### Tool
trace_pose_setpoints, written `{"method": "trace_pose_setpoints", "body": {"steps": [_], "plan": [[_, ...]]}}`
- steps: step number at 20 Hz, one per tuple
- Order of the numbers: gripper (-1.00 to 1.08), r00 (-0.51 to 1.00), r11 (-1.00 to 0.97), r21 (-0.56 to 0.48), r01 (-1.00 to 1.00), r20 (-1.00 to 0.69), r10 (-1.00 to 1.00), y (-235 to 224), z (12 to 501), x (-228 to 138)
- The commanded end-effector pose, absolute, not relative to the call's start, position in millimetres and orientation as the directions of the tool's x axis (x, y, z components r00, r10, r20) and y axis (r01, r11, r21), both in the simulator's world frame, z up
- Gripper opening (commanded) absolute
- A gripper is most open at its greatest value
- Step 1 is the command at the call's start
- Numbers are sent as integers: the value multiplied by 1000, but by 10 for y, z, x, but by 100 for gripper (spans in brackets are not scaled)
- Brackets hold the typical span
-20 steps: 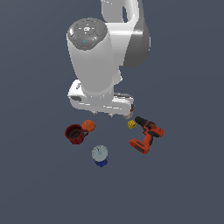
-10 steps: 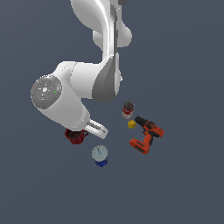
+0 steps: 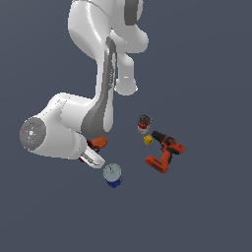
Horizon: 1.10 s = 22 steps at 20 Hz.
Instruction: Pick up a designated object from a clutter of objects.
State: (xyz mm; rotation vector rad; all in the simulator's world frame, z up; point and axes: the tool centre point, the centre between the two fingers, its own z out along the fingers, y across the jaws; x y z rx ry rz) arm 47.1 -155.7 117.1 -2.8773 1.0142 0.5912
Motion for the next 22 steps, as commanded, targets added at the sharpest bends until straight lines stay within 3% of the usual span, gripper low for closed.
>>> {"method": "trace_pose_setpoints", "body": {"steps": [1,22], "plan": [[28,692,-768,103,-632,-373,-619,-1625,1083,463],[28,670,-752,114,-650,-381,-637,-1637,728,333]]}}
